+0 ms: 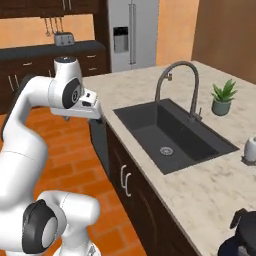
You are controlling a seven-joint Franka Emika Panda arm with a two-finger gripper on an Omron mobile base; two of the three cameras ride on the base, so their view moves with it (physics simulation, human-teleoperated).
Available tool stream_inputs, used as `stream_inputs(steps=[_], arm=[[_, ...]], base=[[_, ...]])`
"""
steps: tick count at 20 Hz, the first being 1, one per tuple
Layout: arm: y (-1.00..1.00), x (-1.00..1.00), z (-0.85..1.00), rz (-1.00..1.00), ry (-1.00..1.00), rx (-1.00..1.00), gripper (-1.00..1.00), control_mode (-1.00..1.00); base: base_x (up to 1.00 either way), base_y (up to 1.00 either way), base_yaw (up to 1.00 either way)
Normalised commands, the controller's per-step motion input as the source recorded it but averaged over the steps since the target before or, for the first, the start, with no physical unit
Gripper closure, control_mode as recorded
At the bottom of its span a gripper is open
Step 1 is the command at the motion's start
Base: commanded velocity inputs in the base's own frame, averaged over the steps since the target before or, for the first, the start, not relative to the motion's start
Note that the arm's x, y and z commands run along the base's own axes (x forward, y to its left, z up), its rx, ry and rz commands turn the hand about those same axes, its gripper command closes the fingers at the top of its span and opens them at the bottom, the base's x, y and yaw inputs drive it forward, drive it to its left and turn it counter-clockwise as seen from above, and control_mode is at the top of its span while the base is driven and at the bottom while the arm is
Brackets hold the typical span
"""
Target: Navigate to the dishwasher.
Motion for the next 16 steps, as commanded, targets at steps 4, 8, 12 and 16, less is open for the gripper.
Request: stream_inputs(steps=[4, 8, 12, 16], arm=[[0.0, 0.0, 0.0, 0.0, 0.0, 0.0, -1.0, 1.0], [0.0, 0.0, 0.0, 0.0, 0.0, 0.0, -1.0, 1.0], [0.0, 0.0, 0.0, 0.0, 0.0, 0.0, -1.0, 1.0], [0.0, 0.0, 0.0, 0.0, 0.0, 0.0, -1.0, 1.0]], base=[[1.0, 0.95, -0.28], [1.0, 1.0, -0.36], [0.84, 1.0, -0.47], [0.67, 1.0, -0.48]])
